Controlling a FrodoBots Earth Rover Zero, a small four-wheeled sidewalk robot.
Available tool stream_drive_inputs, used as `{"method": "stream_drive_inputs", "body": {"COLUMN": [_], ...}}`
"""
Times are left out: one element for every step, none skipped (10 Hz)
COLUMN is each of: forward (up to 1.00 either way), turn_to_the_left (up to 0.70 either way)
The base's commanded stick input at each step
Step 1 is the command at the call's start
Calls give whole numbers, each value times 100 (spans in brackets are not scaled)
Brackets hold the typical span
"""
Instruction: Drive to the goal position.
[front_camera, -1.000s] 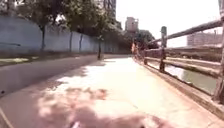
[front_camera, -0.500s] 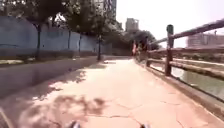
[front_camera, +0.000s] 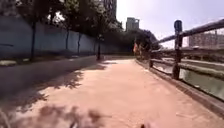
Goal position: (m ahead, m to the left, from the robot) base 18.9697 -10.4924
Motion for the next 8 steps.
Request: {"method": "stream_drive_inputs", "body": {"forward": [70, 70, 70, 70, 70, 70, 70, 70], "turn_to_the_left": [0, 0, 0, 0, 0, 0, 0, 0]}}
